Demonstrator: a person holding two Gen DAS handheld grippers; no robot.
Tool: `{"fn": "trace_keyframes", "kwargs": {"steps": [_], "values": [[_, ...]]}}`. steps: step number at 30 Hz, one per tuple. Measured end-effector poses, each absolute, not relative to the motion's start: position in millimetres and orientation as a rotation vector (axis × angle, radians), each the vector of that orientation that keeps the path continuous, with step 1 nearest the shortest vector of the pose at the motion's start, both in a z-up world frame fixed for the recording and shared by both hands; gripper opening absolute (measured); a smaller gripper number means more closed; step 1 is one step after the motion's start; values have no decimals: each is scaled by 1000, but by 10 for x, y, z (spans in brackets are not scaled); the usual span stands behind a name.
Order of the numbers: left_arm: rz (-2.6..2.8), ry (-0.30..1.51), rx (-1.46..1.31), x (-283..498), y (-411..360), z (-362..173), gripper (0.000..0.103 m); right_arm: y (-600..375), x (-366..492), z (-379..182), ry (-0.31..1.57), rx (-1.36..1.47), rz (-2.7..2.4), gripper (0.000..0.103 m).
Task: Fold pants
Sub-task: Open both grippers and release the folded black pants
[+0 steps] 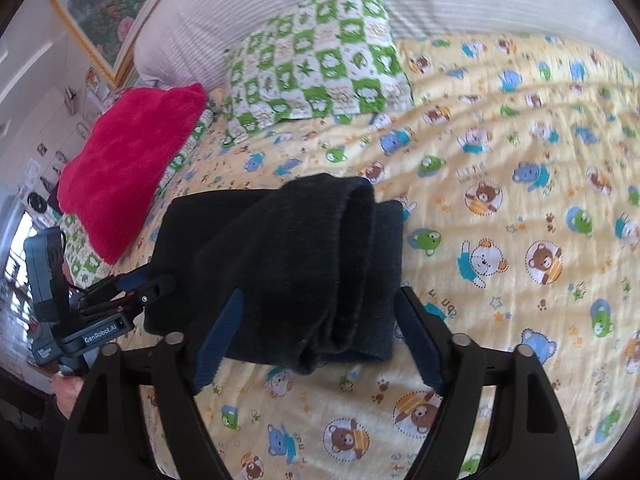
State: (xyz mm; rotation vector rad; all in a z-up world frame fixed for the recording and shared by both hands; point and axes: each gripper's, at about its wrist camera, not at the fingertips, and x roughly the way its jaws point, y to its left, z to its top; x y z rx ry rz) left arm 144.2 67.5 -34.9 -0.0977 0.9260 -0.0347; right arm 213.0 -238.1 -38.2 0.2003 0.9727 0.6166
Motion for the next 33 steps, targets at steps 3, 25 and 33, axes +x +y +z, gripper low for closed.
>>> {"fn": "trace_keyframes", "kwargs": {"steps": [3, 25, 33], "values": [[-29, 911, -84, 1385, 672, -298, 64, -2364, 2064, -317, 954, 184, 638, 83], [-4, 876, -78, 1134, 786, -178, 76, -2256, 1765, -160, 907, 85, 670, 86], [4, 866, -80, 1072, 839, -144, 80, -2228, 1701, -138, 897, 67, 671, 86]]}}
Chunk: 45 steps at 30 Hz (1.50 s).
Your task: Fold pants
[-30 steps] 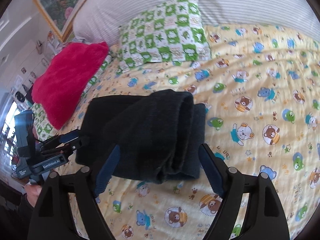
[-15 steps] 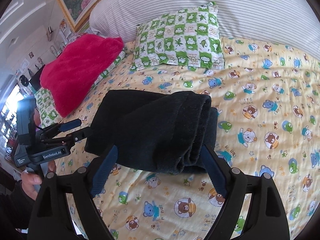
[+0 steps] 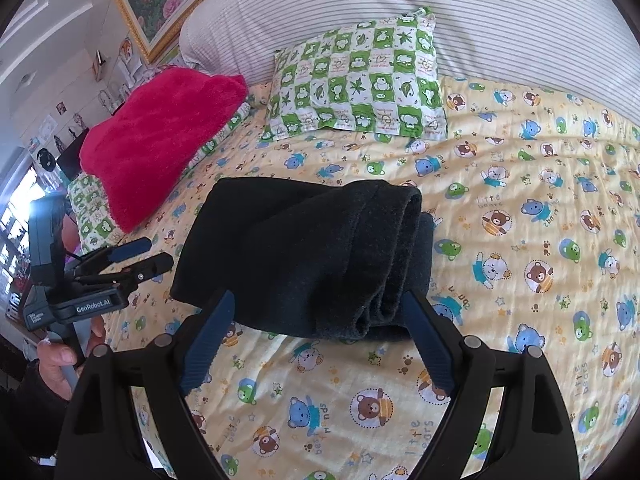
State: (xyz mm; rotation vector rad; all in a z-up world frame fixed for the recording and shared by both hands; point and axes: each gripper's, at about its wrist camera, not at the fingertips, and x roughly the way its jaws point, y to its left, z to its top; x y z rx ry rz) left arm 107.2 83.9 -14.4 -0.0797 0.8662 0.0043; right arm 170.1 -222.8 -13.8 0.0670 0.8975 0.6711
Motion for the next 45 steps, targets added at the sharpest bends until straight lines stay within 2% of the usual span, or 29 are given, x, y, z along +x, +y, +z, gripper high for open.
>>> {"fn": "trace_keyframes", "kwargs": {"steps": [5, 9, 13, 32, 45], "values": [[10, 866, -57, 1010, 803, -150, 81, -2198, 1611, -174, 888, 24, 682, 89], [6, 892, -7, 966, 700, -197, 81, -2192, 1546, -194, 864, -30, 671, 99], [-1, 891, 27, 901, 594, -220, 81, -2192, 1513, -212, 862, -67, 698, 102], [-11, 863, 77, 687, 326, -79, 86, -2141, 1344, -278, 829, -217, 759, 102], [3, 837, 85, 710, 296, 82, 86, -2063, 1392, -274, 804, -207, 798, 102]]}}
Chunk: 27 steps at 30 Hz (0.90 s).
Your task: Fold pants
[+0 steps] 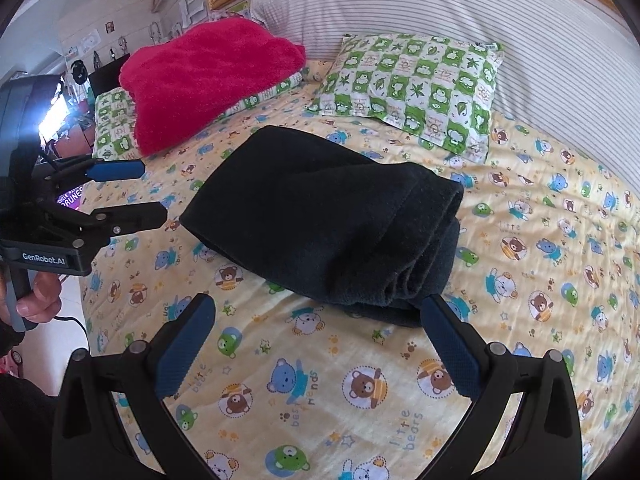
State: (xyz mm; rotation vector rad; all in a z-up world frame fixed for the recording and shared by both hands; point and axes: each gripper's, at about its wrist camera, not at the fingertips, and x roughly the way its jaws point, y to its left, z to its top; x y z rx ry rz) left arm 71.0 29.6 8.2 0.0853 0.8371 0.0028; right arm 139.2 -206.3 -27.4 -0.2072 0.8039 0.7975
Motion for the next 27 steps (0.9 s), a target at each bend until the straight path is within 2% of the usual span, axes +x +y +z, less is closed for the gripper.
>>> {"fn": "trace_keyframes", "kwargs": {"steps": [27], "values": [[42, 837, 134, 1031, 259, -84, 86, -2211, 1640, -386, 824, -85, 800, 103]]}}
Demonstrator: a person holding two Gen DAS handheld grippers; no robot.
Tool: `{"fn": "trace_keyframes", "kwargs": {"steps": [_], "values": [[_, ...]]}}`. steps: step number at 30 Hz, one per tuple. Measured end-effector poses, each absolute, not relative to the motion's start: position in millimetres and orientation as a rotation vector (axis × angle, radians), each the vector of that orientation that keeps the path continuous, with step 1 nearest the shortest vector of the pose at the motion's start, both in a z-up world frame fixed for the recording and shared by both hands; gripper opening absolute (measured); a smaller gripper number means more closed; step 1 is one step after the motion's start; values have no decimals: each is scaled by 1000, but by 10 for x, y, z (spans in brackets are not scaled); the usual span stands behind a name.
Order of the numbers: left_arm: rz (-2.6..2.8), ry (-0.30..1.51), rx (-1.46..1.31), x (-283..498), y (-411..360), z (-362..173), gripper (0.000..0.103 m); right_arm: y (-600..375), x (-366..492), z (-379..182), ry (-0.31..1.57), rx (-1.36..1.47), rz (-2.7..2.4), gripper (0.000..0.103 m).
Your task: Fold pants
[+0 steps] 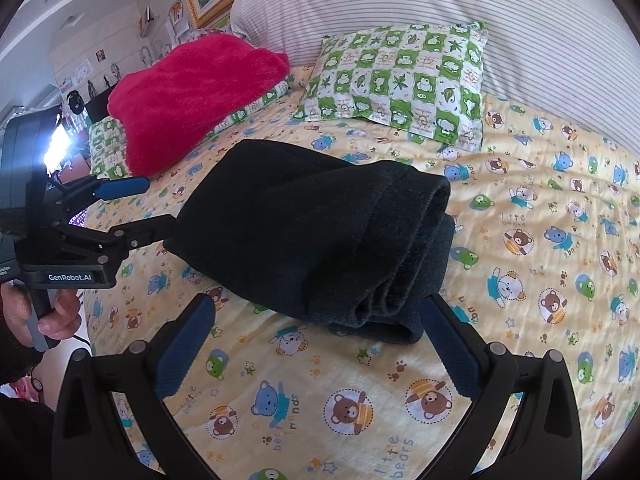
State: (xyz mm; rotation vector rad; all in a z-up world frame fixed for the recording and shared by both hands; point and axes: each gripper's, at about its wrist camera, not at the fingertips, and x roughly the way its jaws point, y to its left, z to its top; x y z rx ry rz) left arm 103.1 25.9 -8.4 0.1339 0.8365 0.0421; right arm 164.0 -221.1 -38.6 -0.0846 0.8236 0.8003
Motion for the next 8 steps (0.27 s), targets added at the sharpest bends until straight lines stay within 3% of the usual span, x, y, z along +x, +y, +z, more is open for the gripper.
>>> {"fn": "trace_keyframes", "kwargs": {"steps": [8], "values": [[37, 849, 123, 1050, 273, -85, 86, -2233, 1657, -417, 847, -37, 804, 102]]}}
